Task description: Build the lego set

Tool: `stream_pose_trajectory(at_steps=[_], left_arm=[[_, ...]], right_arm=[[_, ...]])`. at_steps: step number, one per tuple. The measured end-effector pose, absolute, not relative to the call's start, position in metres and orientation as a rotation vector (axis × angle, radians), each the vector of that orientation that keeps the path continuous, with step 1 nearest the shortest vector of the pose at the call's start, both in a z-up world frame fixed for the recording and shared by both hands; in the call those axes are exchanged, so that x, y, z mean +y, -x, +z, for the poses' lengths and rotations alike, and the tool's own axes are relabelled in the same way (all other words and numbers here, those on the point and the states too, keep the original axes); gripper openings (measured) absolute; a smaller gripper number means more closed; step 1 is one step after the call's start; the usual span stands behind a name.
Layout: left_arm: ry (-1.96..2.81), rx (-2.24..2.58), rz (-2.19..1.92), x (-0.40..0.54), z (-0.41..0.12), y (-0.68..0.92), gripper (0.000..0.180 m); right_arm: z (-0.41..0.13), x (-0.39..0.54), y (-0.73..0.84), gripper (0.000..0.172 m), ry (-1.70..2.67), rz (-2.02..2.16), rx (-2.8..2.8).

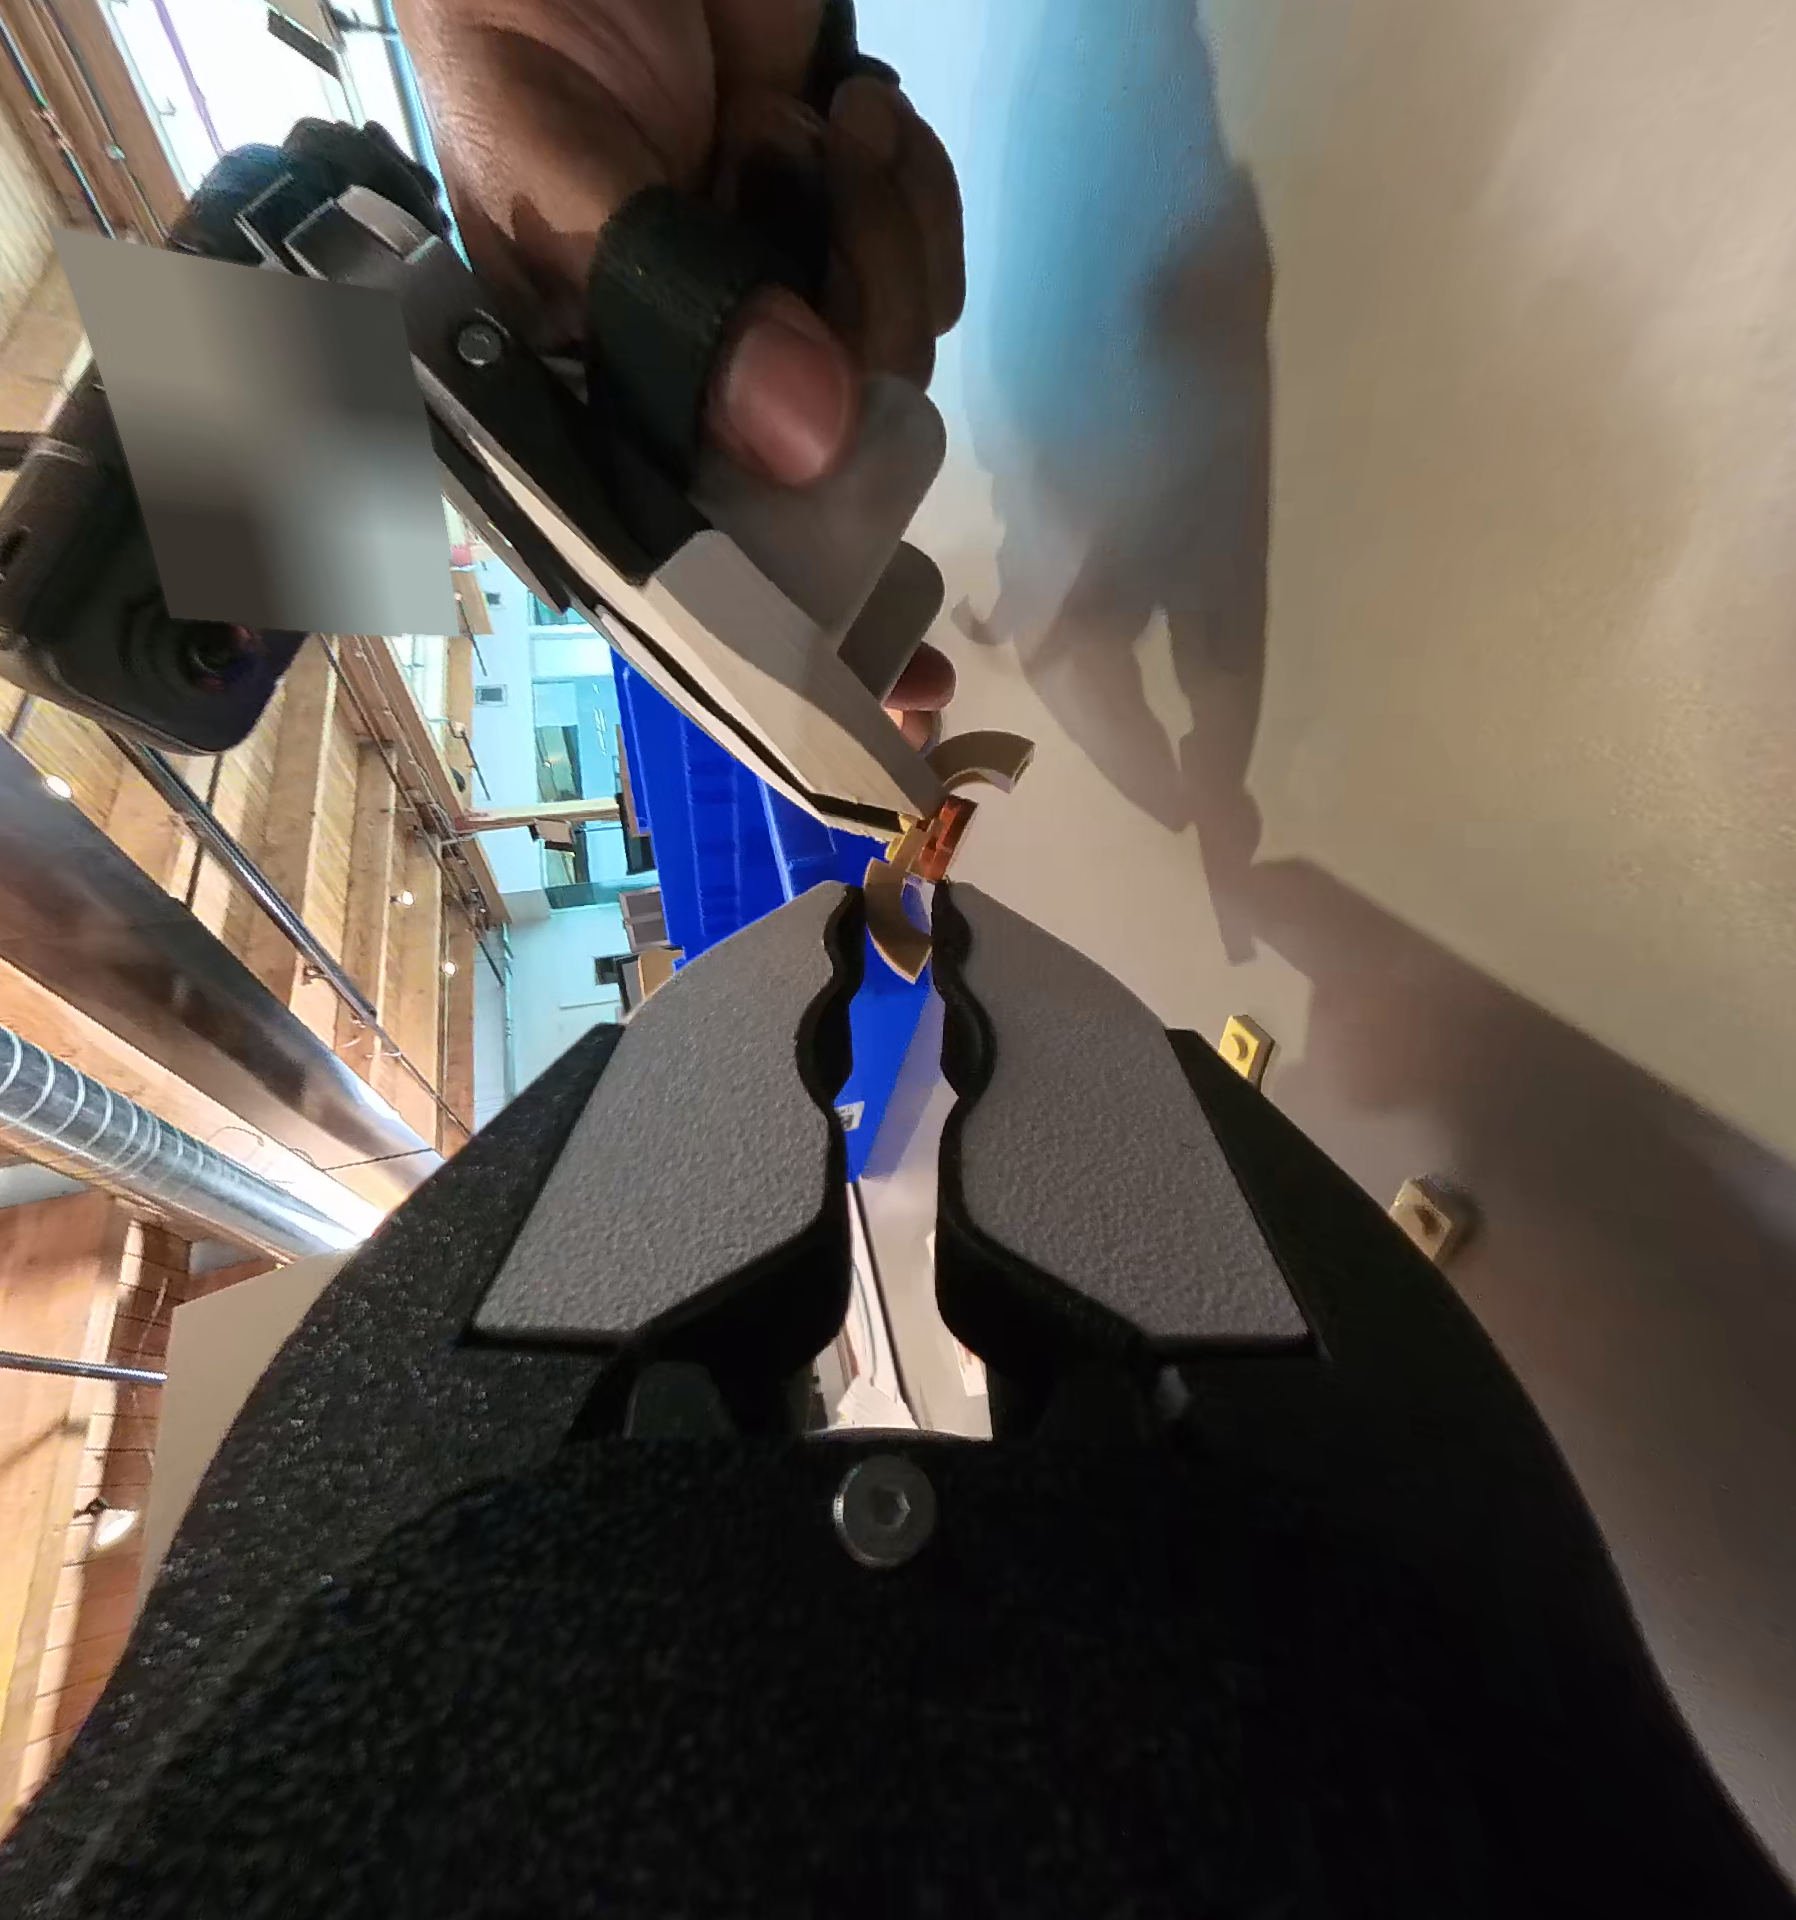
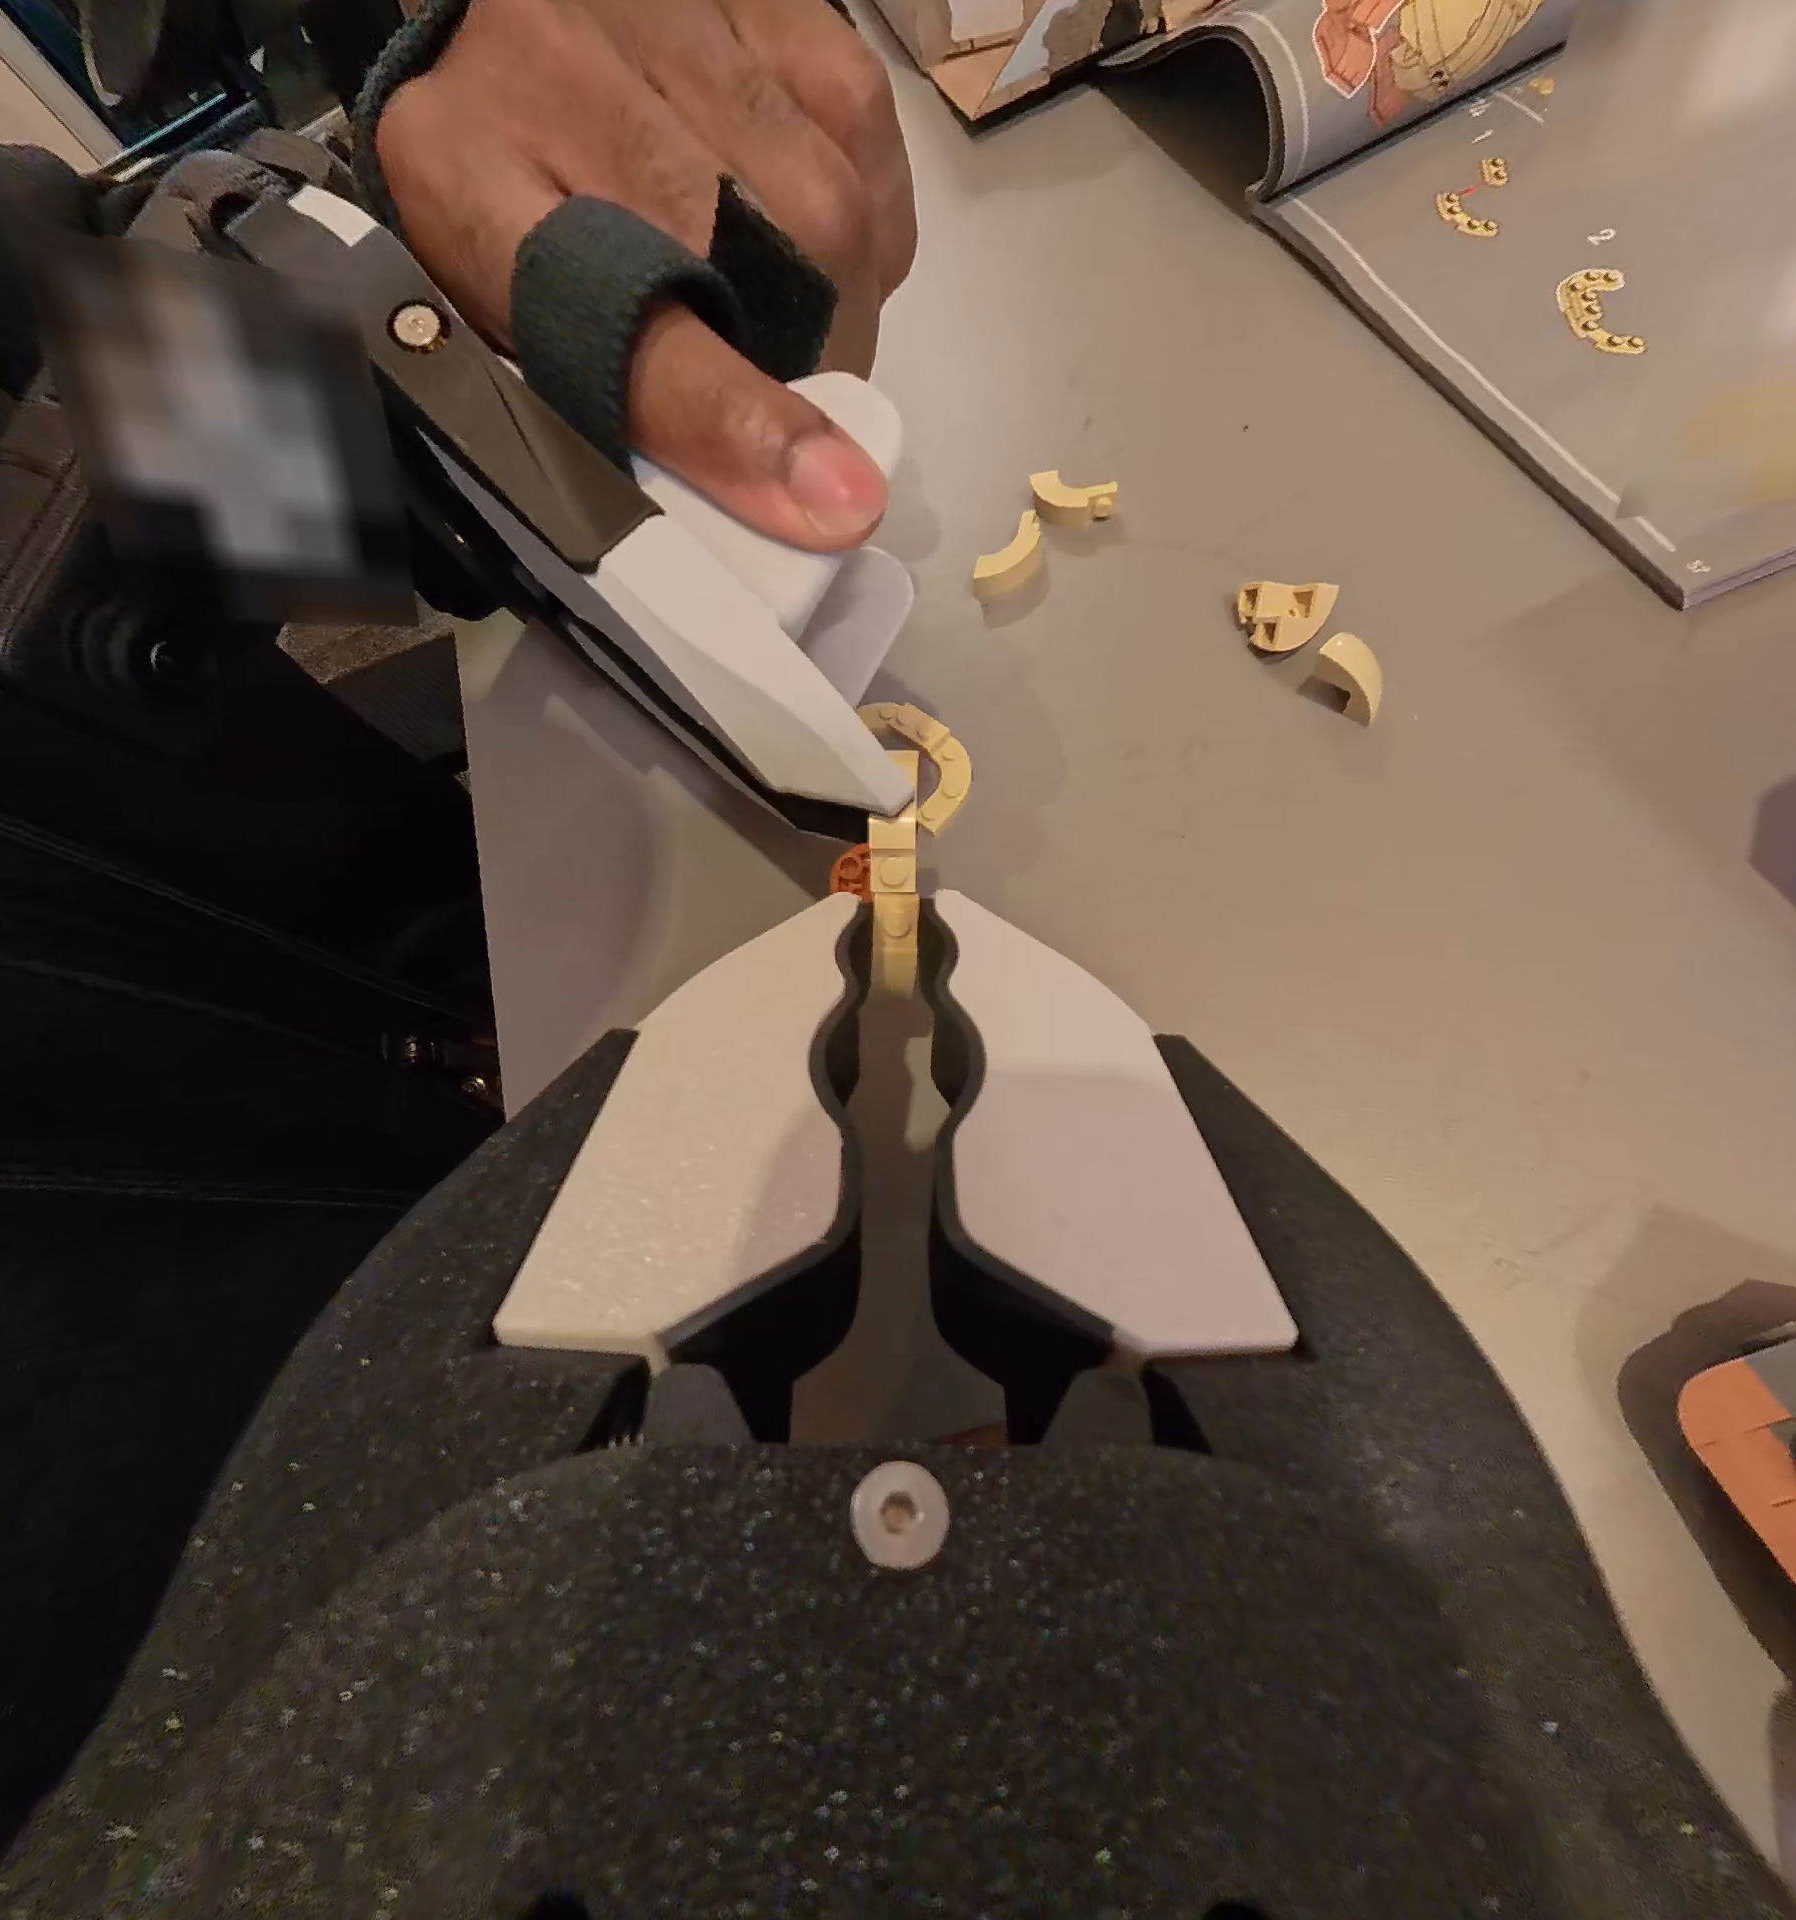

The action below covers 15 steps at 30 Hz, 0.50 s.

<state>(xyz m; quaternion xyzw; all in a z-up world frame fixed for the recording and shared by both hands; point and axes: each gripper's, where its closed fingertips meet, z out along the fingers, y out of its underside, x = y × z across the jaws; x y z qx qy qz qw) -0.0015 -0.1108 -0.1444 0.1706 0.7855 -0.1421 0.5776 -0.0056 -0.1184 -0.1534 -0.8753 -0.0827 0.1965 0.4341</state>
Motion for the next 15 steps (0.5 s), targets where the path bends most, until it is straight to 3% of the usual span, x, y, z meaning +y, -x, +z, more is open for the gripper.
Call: stream_pose_trajectory(at_steps=[15], left_arm=[[-0.408,1.841,-0.332,-0.1125,-0.1452,0.0019,0.012]], right_arm=[[-0.1552,-0.1210,0.0061,0.008,2.176,0.512,-0.210]])
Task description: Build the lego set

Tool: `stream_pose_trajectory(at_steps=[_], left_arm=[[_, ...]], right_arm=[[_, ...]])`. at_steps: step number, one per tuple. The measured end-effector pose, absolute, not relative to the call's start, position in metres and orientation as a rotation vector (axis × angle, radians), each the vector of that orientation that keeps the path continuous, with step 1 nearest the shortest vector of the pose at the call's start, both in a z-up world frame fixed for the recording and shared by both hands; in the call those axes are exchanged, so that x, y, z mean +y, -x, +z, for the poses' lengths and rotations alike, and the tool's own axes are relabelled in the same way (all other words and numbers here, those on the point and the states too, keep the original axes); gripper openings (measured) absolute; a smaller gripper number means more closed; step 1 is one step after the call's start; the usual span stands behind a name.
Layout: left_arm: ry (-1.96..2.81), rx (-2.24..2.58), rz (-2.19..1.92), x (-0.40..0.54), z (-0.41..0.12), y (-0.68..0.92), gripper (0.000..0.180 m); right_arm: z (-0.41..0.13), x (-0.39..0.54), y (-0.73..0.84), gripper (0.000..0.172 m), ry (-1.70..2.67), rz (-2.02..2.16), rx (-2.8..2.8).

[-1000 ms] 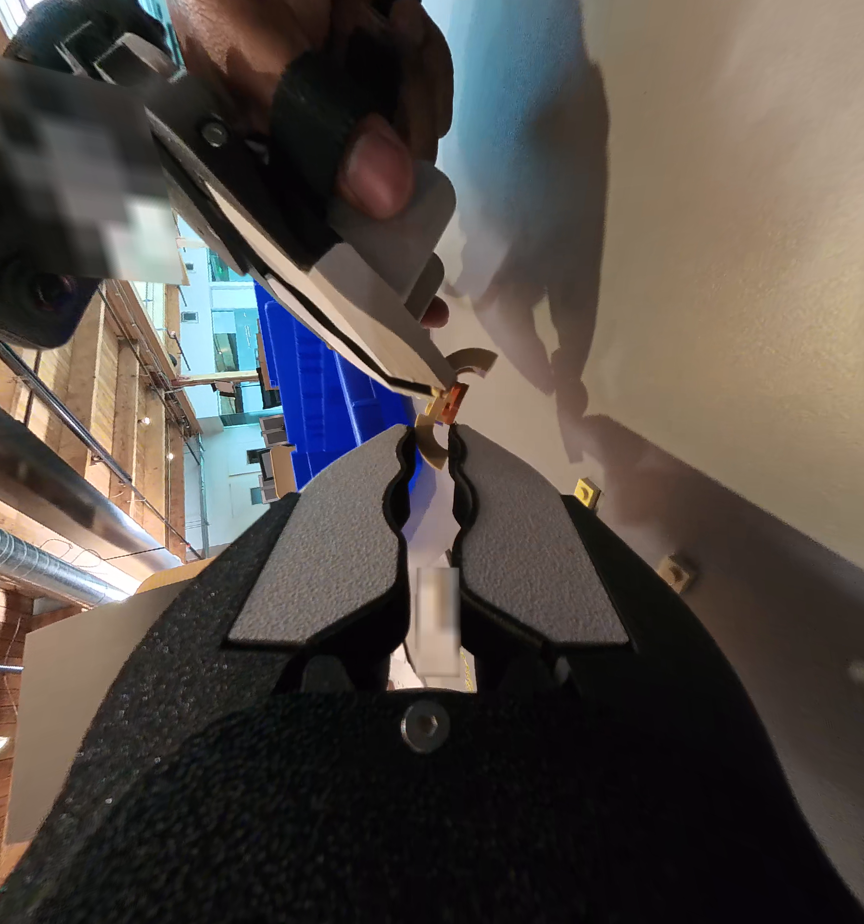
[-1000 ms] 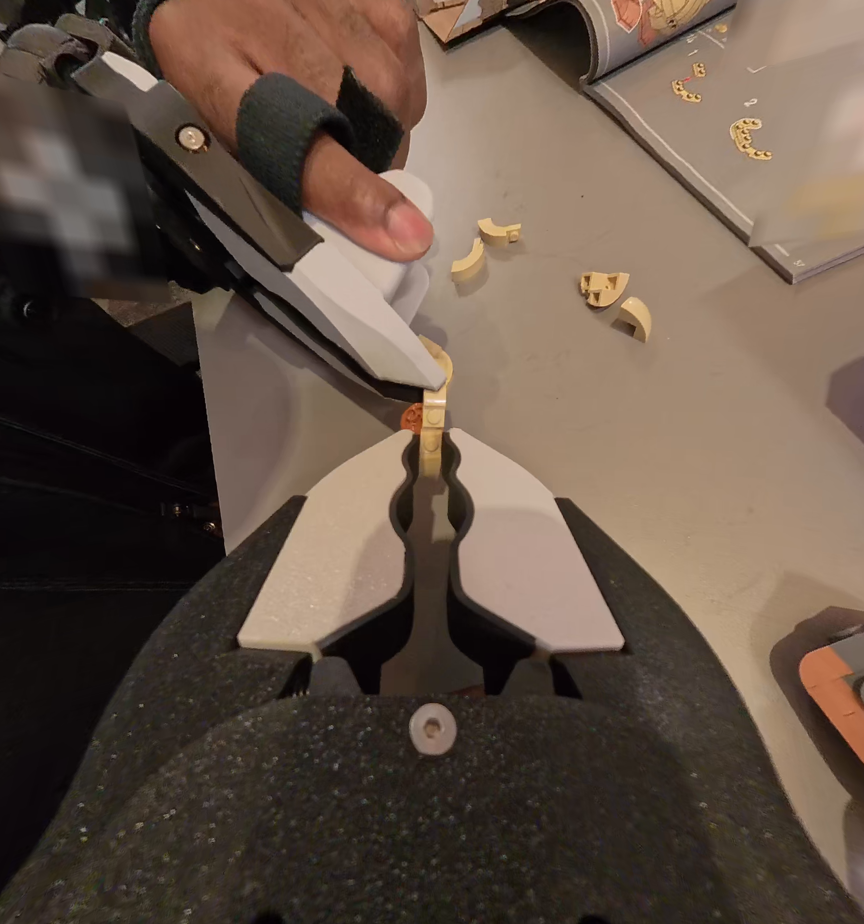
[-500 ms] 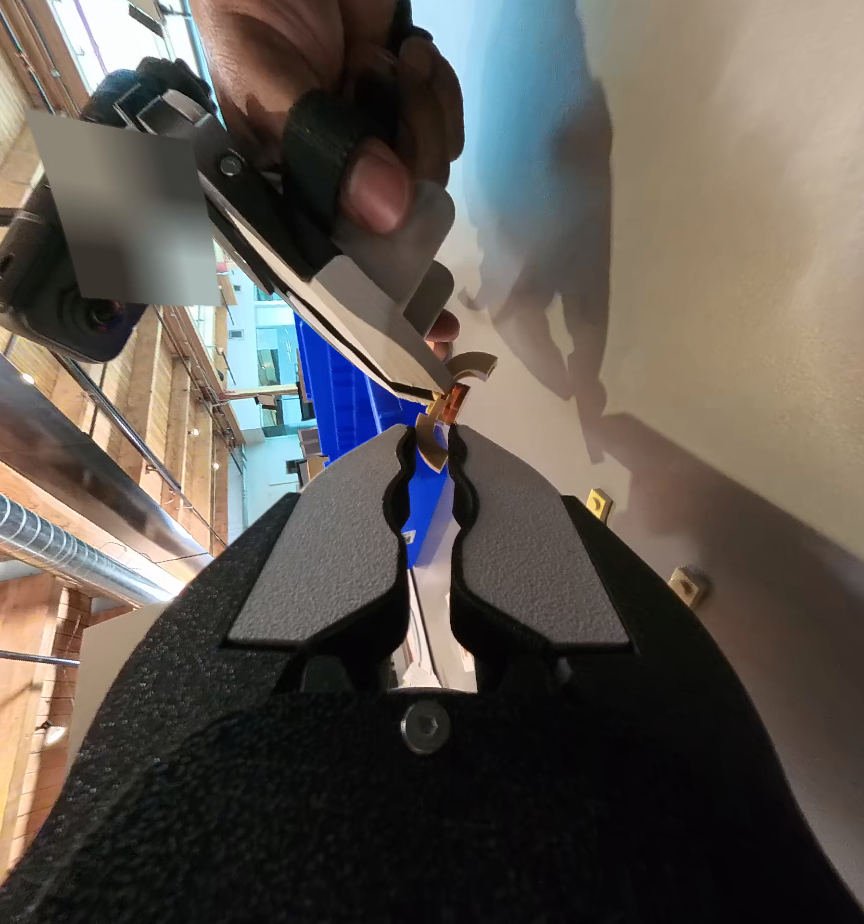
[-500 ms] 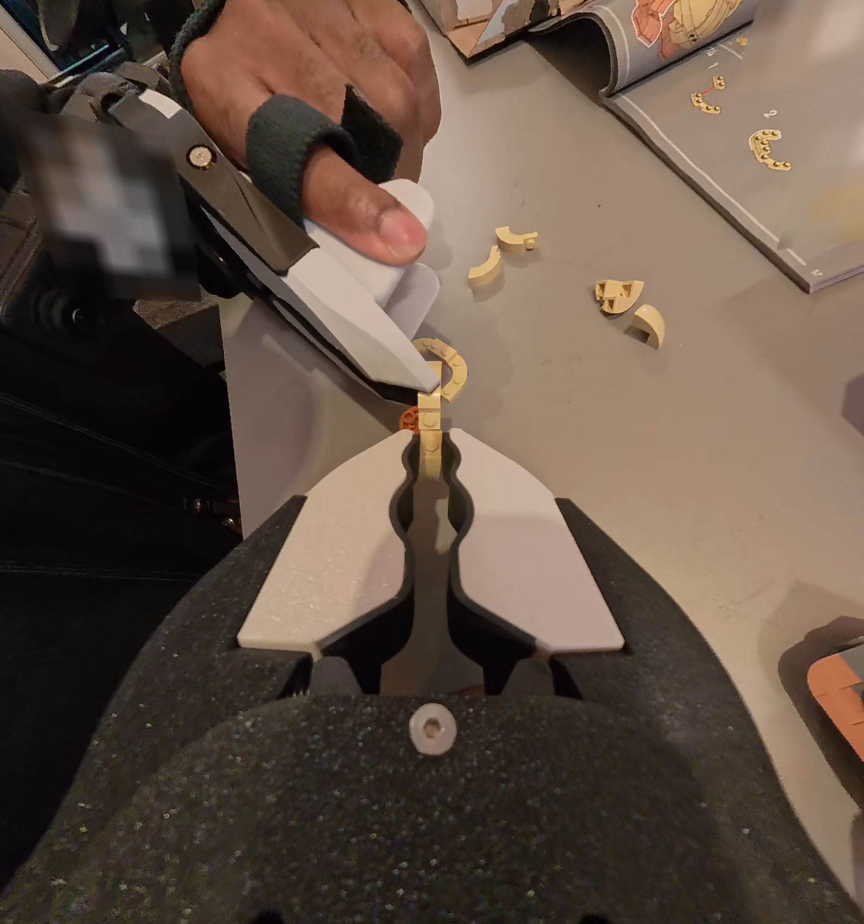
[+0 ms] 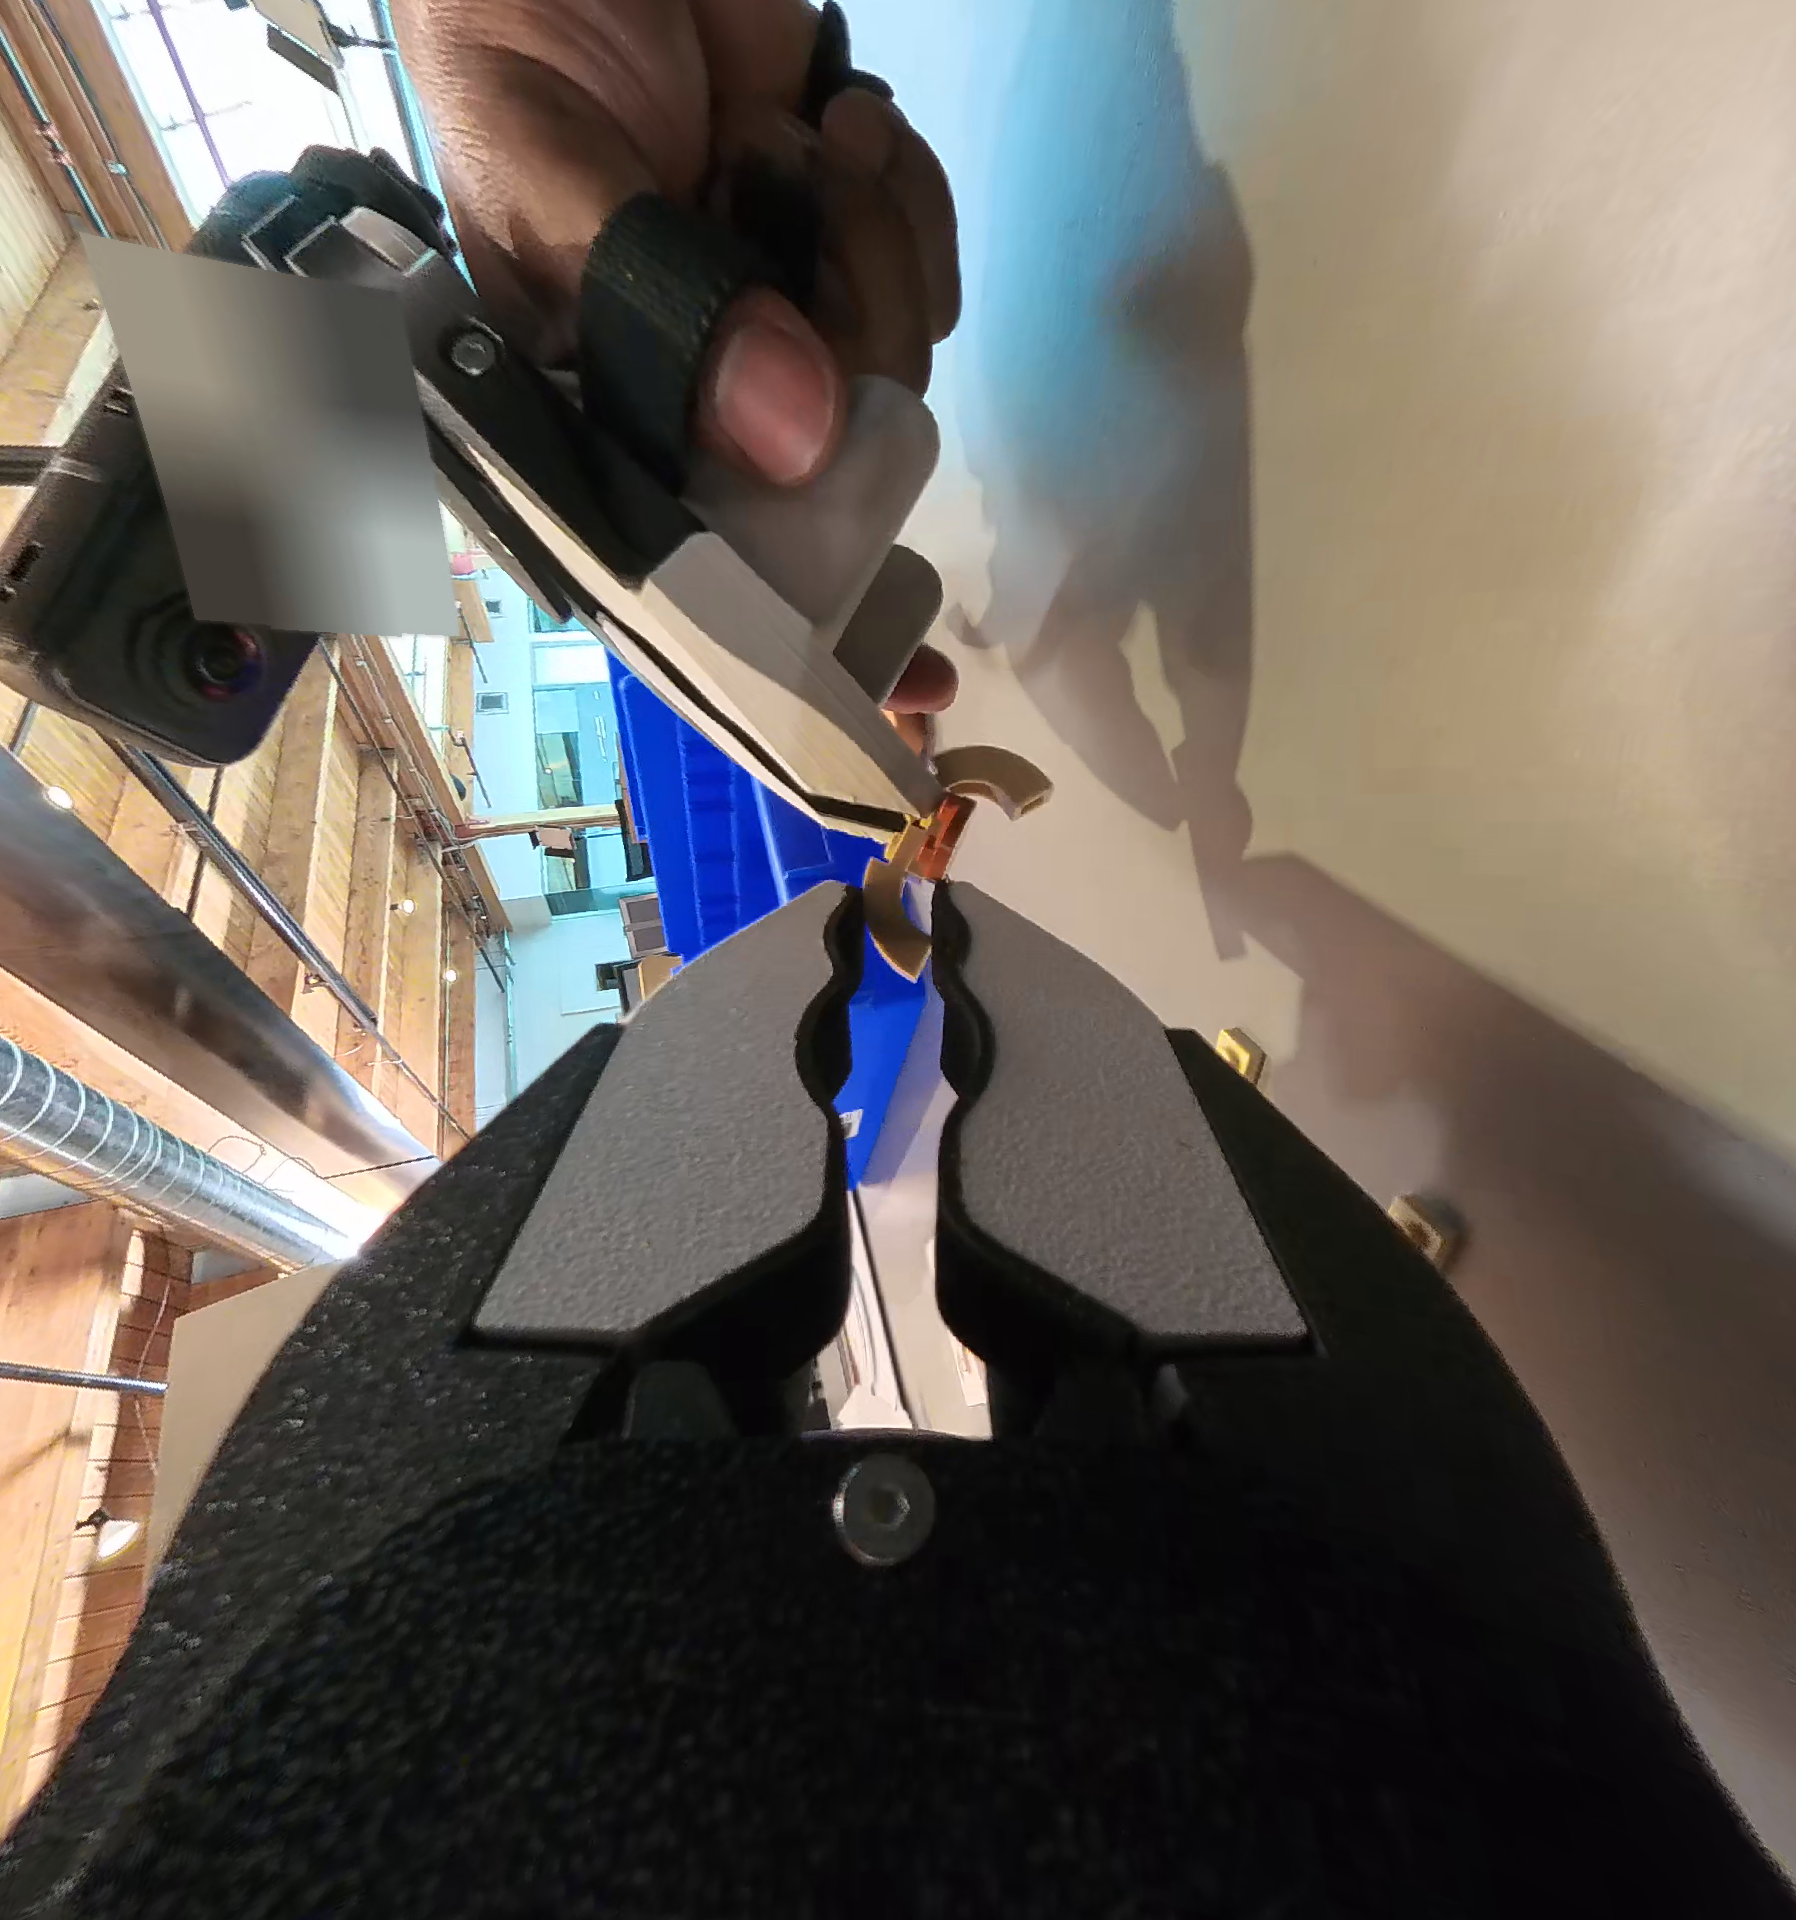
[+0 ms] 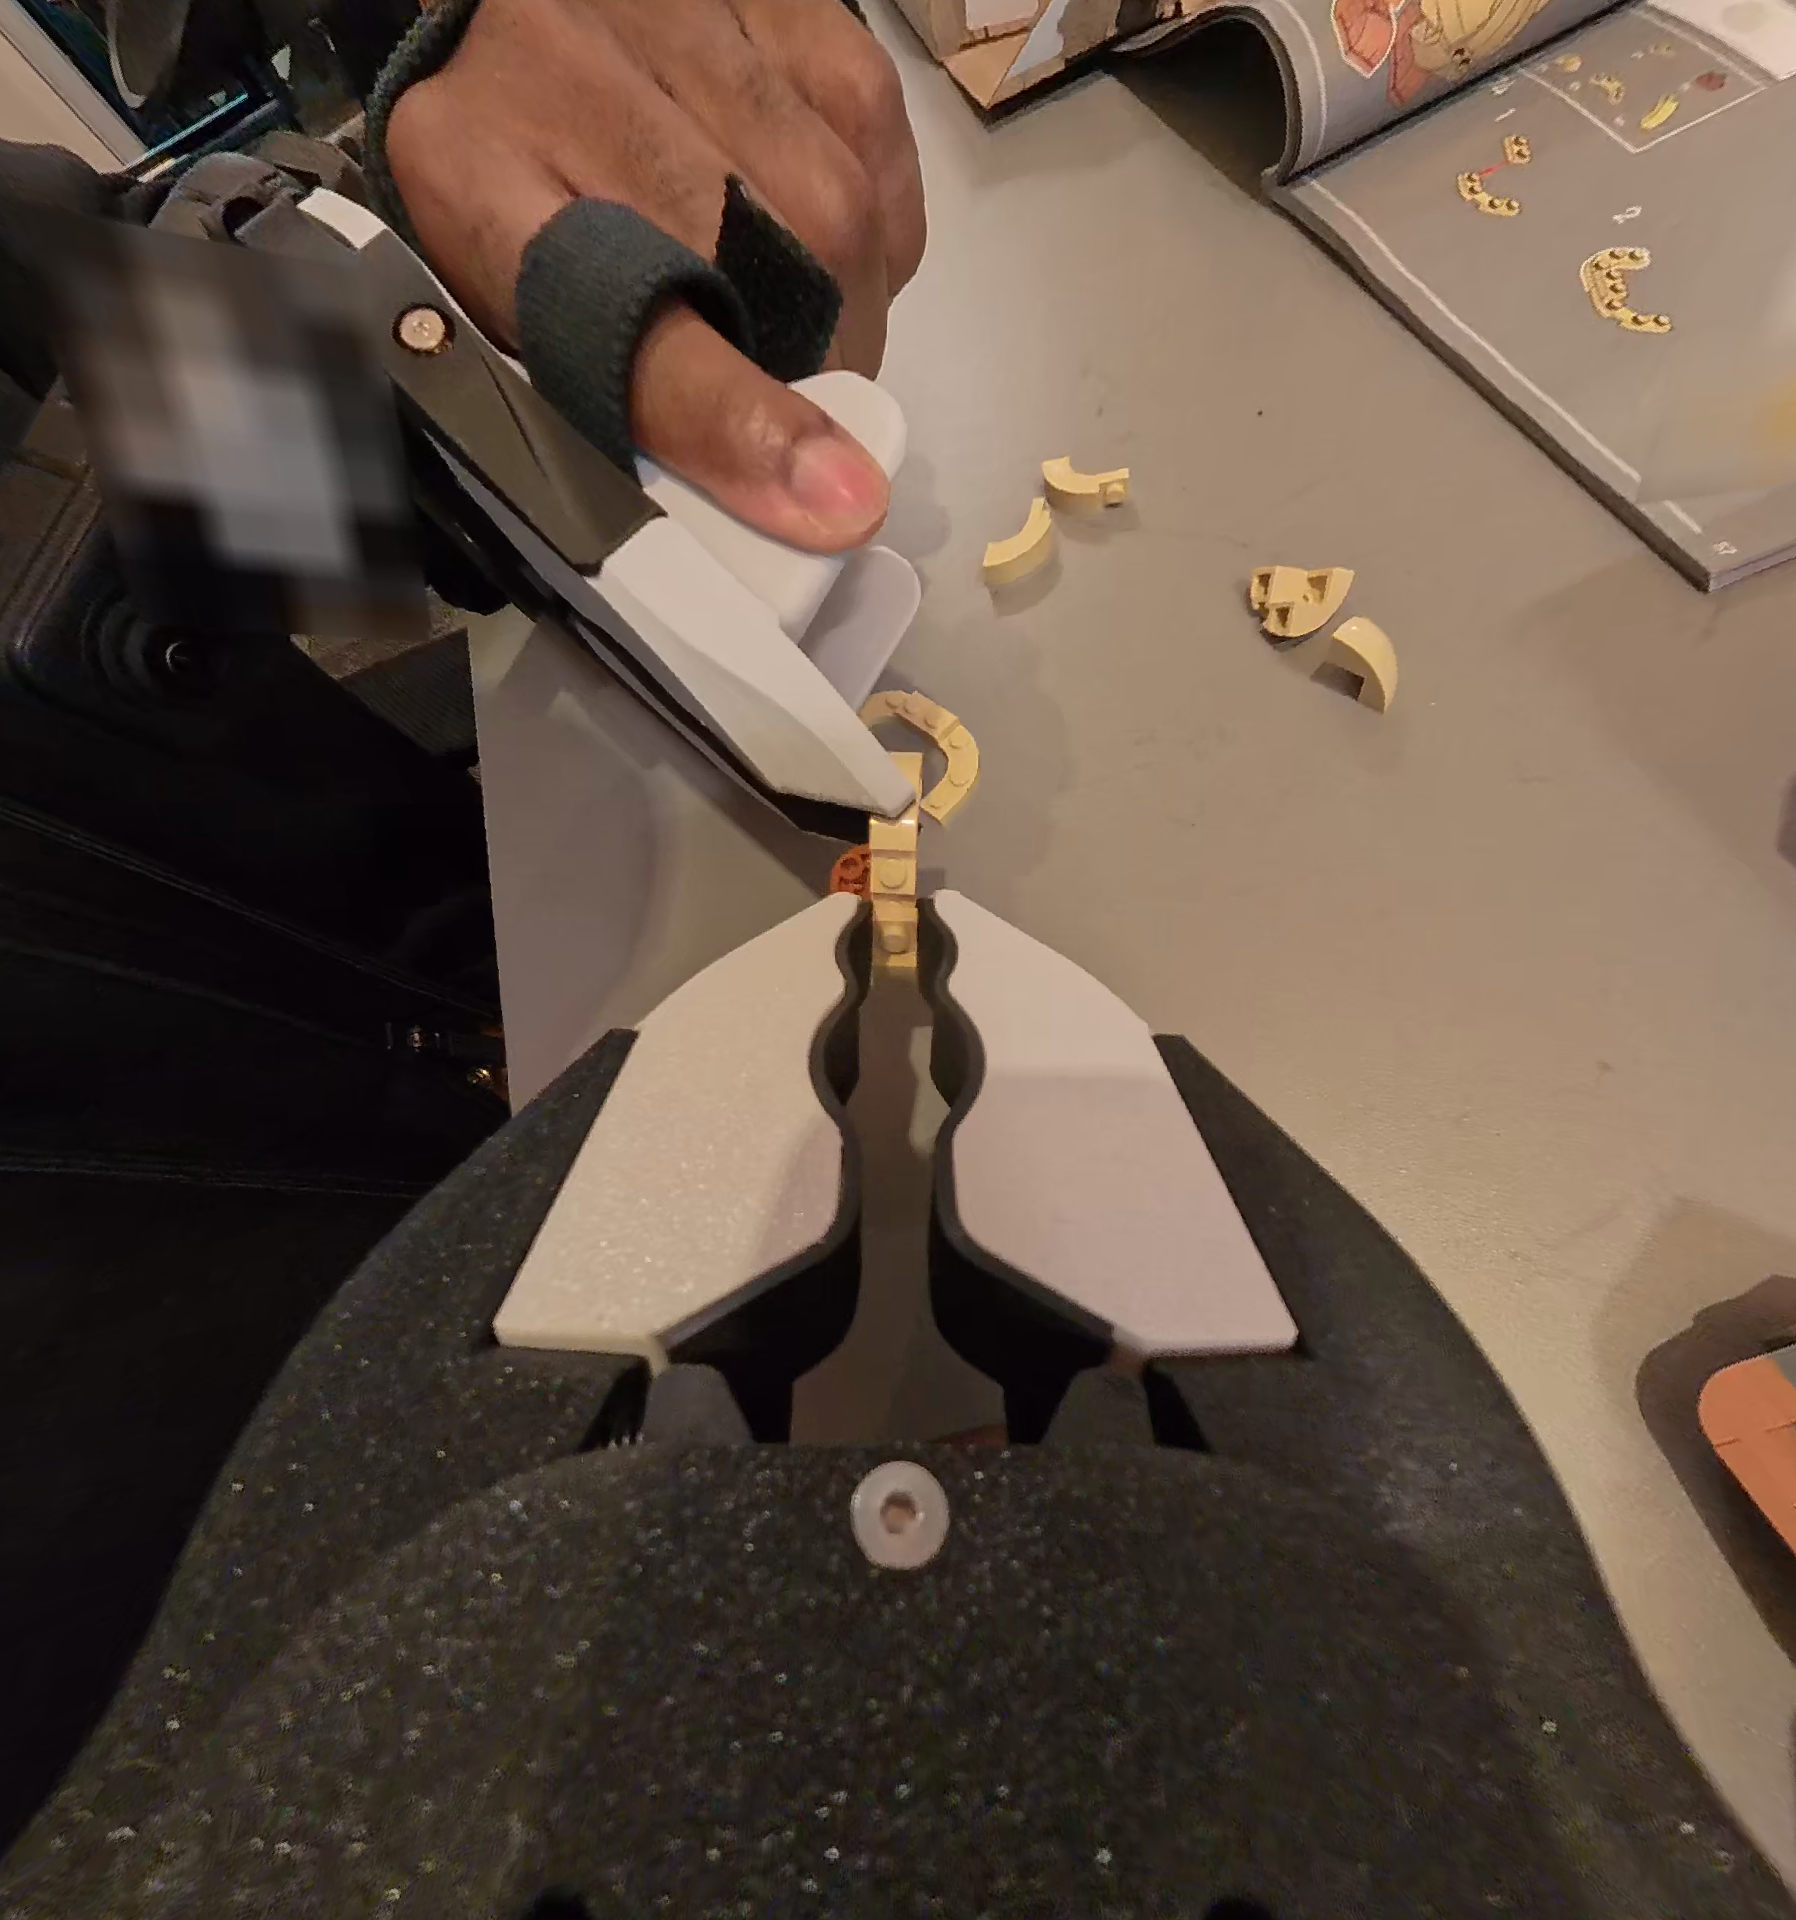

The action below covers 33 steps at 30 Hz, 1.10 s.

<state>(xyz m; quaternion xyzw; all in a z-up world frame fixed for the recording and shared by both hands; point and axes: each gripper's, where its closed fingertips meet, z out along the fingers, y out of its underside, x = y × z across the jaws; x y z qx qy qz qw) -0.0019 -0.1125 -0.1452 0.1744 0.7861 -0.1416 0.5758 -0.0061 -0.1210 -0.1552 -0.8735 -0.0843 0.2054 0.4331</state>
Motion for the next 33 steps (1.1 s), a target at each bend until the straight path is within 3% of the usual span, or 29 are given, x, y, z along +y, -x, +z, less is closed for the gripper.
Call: stream_pose_trajectory(at_steps=[33], left_arm=[[-0.322,1.795,-0.365,-0.1135,-0.1373,-0.0029,0.014]], right_arm=[[-0.1492,-0.1131,0.0046,0.007,2.098,0.368,-0.245]])
